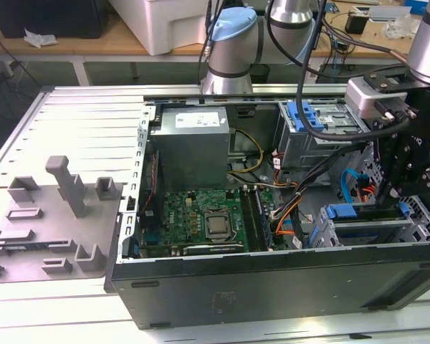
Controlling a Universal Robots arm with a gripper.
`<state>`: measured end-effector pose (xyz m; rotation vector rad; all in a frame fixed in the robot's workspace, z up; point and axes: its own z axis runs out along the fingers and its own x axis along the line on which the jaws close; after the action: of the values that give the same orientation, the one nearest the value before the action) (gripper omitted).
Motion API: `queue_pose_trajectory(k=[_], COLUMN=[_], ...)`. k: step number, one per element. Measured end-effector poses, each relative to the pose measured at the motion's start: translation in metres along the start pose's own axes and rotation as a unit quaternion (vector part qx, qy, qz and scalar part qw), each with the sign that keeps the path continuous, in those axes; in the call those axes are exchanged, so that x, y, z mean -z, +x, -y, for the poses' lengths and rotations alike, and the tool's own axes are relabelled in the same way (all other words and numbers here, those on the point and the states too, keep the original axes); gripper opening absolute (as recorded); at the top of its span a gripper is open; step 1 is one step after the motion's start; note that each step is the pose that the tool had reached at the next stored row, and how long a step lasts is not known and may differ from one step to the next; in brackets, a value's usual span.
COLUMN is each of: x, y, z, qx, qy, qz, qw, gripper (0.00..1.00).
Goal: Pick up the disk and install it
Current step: 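Insert the first disk wire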
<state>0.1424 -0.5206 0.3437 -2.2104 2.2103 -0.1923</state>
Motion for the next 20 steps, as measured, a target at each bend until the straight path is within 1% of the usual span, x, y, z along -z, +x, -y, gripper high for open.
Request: queue_pose_trajectory(k=[20], x=[-0.0018], y=[-0.0005], z=[-0.0002], qx=[0.0], qy=[0.0], qz=[0.0], qw=[1.0], gripper=[0.17])
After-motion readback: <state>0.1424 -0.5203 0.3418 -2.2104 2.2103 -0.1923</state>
